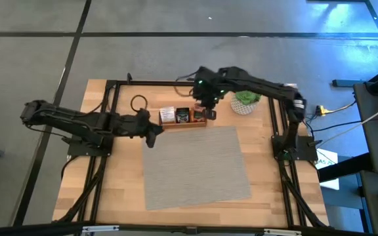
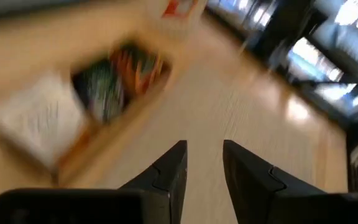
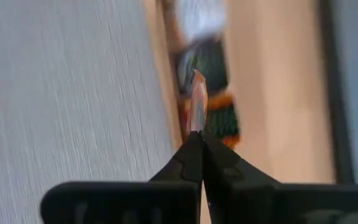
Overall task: Pick & Place Tea
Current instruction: Put the orange tea bag into the right section of the wooden organizer
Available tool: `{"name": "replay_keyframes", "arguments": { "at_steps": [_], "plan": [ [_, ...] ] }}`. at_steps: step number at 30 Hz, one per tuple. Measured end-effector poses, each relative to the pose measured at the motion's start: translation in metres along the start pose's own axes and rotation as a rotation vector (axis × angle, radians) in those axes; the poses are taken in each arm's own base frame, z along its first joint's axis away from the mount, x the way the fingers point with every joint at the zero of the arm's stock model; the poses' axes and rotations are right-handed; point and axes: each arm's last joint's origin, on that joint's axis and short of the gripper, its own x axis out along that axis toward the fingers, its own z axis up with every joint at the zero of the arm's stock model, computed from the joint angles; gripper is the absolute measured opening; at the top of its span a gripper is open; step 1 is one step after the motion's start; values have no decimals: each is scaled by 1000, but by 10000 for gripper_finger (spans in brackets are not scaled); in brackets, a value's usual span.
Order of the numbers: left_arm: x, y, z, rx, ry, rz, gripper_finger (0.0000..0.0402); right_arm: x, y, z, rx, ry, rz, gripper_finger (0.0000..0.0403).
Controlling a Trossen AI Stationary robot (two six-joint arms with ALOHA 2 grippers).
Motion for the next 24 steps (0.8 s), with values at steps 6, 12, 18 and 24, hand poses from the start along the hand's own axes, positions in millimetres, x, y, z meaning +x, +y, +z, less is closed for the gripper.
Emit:
{"name": "replay_keyframes", "arguments": {
  "at_steps": [6, 12, 18, 24],
  "plan": [
    [9, 8, -23, -128, 261, 72, 101, 54, -6, -1, -53, 160, 43, 3],
    [25, 6, -41, -163, 384, 122, 101, 84, -6, -1, -83, 226, 66, 4],
    [43, 7, -58, -173, 516, 167, 101, 106, -9, -3, -96, 272, 57, 4],
    [57, 10, -74, -180, 635, 194, 100, 123, -10, -5, -100, 315, 48, 4]
  ]
}}
